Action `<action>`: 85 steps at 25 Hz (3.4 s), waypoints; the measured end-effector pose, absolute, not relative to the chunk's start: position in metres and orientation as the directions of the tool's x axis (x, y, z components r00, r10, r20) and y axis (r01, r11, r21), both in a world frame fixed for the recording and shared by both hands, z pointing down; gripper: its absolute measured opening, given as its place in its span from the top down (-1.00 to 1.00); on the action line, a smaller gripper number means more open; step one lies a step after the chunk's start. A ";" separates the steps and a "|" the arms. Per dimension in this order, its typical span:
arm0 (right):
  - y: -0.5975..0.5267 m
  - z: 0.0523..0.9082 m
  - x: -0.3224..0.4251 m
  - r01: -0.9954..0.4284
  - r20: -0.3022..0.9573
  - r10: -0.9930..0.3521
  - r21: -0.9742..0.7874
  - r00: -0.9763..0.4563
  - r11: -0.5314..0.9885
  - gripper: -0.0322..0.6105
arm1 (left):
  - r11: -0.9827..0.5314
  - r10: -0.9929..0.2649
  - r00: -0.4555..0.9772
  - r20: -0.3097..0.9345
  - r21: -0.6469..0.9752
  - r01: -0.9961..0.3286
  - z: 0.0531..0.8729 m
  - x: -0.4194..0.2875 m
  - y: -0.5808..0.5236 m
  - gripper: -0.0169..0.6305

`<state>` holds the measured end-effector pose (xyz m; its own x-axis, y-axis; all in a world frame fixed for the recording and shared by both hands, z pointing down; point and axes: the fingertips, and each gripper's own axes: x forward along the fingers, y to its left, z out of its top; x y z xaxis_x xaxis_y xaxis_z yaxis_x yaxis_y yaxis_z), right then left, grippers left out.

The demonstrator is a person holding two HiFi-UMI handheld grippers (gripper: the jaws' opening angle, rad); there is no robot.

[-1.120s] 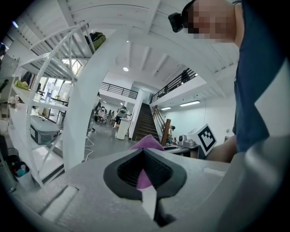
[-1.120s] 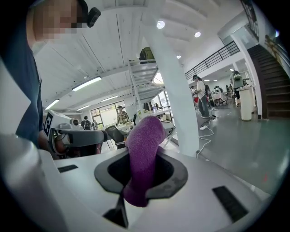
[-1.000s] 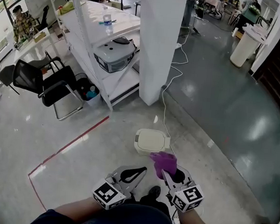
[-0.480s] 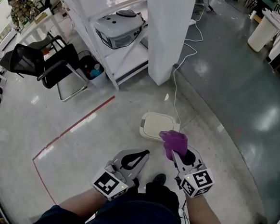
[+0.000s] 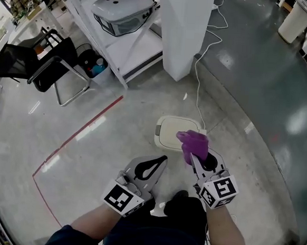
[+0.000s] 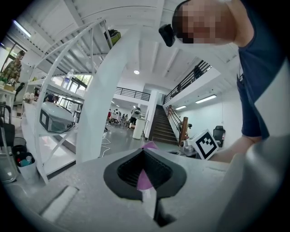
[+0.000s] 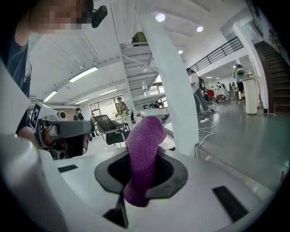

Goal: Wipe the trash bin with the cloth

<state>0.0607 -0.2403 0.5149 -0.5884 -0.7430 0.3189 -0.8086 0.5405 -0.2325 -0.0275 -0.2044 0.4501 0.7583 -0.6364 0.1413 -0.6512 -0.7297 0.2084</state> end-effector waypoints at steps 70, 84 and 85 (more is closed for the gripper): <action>-0.359 0.915 0.116 -0.544 0.730 -0.632 0.430 -0.261 0.721 0.65 | -0.793 -0.590 0.801 0.106 0.111 -0.599 0.763 -0.015 -0.232 0.93; -0.313 0.914 -0.067 -0.244 0.762 -0.455 0.384 -0.461 0.891 0.65 | -0.766 -0.622 0.773 0.123 0.109 -0.634 0.766 -0.046 -0.223 0.94; -0.309 0.913 -0.070 -0.231 0.762 -0.449 0.385 -0.466 0.893 0.65 | -0.766 -0.622 0.773 0.122 0.110 -0.634 0.765 -0.046 -0.223 0.93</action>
